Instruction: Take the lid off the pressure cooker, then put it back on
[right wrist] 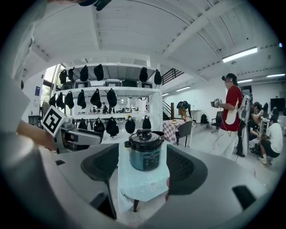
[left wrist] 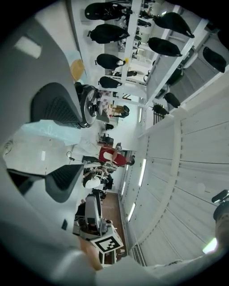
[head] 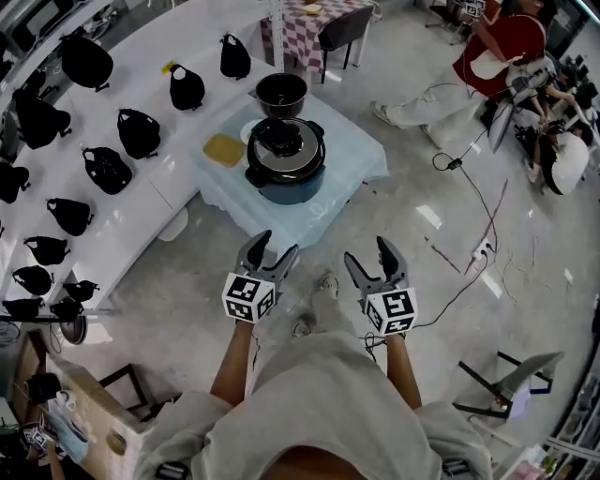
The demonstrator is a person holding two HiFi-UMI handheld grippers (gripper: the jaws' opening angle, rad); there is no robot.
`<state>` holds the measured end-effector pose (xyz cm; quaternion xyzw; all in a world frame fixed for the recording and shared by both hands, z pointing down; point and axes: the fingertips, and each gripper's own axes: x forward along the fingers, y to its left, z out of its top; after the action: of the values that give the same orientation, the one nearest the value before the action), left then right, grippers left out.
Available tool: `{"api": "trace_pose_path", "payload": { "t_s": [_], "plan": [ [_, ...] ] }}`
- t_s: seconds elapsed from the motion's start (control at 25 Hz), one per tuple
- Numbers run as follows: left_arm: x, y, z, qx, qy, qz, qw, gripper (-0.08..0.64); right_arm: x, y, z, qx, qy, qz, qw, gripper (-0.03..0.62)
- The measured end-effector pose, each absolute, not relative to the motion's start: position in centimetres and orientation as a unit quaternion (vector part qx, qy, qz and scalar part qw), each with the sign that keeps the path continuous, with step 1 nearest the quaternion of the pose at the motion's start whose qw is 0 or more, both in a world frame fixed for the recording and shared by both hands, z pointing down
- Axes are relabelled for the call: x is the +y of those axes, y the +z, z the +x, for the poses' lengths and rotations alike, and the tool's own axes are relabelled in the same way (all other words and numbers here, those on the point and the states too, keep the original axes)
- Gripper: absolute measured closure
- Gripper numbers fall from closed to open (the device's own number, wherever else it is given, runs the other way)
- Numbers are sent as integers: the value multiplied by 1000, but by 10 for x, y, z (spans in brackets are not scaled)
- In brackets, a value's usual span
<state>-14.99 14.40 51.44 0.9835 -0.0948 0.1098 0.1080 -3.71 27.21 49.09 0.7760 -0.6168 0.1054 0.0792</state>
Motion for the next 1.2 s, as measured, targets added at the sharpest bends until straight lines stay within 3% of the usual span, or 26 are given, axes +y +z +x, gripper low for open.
{"api": "trace_pose_path", "payload": {
  "t_s": [0.76, 1.0, 1.2],
  "plan": [
    [13, 487, 32, -177, 103, 975, 84, 288, 137, 502, 172, -663, 123, 736, 66, 279],
    [-20, 477, 63, -237, 92, 964, 83, 293, 102, 504, 233, -689, 131, 710, 65, 279],
    [-39, 482, 56, -303, 96, 944, 92, 293, 52, 508, 229, -748, 130, 646, 74, 279]
  ]
}}
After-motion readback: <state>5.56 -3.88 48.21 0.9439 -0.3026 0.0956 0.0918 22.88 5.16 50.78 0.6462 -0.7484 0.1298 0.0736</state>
